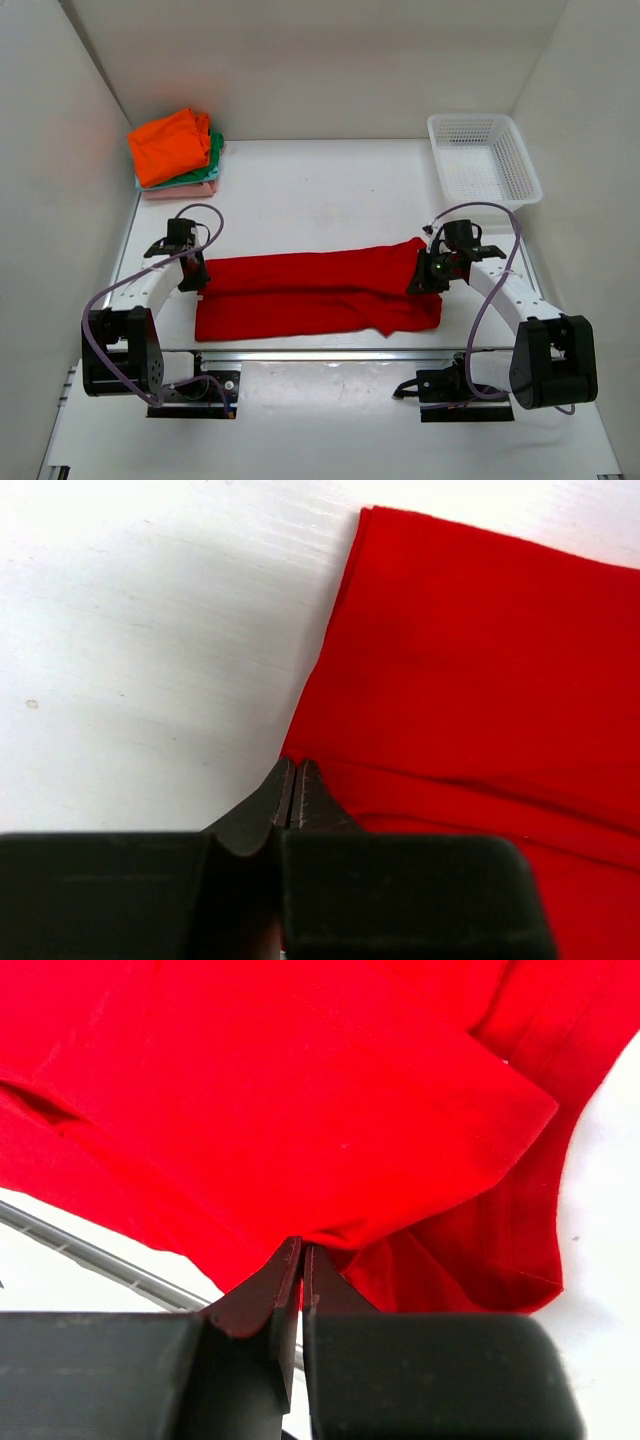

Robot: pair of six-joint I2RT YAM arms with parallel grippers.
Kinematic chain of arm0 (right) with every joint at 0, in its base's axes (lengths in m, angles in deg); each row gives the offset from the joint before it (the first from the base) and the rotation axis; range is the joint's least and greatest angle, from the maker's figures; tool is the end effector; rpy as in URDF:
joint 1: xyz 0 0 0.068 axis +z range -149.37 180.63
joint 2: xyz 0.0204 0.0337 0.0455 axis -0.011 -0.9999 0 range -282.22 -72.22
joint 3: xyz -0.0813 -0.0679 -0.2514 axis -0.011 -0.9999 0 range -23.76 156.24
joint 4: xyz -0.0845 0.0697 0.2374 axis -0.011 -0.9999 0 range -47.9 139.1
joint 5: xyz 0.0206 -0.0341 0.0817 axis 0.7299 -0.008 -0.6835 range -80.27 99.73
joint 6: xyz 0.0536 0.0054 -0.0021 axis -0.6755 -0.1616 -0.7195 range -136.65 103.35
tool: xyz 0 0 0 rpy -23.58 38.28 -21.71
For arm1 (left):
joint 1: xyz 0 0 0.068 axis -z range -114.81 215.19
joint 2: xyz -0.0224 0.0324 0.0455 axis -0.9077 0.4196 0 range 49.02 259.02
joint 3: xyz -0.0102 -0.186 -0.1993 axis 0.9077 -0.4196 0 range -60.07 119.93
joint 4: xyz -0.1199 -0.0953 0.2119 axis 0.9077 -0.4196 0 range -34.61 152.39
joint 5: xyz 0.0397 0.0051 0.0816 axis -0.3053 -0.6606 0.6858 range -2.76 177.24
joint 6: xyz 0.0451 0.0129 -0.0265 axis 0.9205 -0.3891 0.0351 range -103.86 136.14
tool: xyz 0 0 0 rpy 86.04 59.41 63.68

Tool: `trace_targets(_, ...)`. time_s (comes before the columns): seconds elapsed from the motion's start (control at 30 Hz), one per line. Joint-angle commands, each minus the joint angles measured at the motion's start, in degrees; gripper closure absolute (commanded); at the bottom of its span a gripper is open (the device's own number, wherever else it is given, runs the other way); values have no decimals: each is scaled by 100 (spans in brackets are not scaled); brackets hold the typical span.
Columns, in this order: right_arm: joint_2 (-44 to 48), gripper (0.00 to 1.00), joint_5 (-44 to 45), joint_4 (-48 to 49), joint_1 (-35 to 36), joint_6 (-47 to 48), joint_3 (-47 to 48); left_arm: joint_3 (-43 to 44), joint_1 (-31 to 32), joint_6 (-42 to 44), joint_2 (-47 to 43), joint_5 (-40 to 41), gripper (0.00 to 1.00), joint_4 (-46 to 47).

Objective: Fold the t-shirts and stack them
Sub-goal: Fold the other side of the tshirt into a rectangle, then rotate the tshirt 90 degrees

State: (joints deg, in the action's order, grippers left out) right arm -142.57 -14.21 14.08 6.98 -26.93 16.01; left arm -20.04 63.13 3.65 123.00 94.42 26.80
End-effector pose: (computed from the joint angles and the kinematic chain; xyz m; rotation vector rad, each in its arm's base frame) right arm 0.2138 0.0383 0.1922 -0.0311 2.7115 0.6531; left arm 0.2218 0.0125 0.1778 -0.3820 2.7458 0.1280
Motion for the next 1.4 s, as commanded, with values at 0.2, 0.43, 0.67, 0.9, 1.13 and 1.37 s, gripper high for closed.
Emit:
trace_targets(0.2,118,100,4,136,-37,105,-224,364,-197,-438,-243,530,52,-211)
trace_targets(0.43,82,60,609,-180,59,-25,-102,1357,-23,-501,161,-49,54,-334)
trace_targets(0.67,110,53,1471,-567,401,-815,628,1824,767,-104,802,-1114,76,87)
trace_targets(0.9,-523,96,1639,-418,990,-1748,752,1131,1744,-683,1206,-1236,80,527)
trace_targets(1.13,-2104,100,1735,-224,1246,-1820,1408,839,2025,-1097,1812,-1377,82,221)
trace_targets(1.37,-4995,98,1438,-372,1255,-1126,4790,683,2684,-1369,2437,-1657,82,-53)
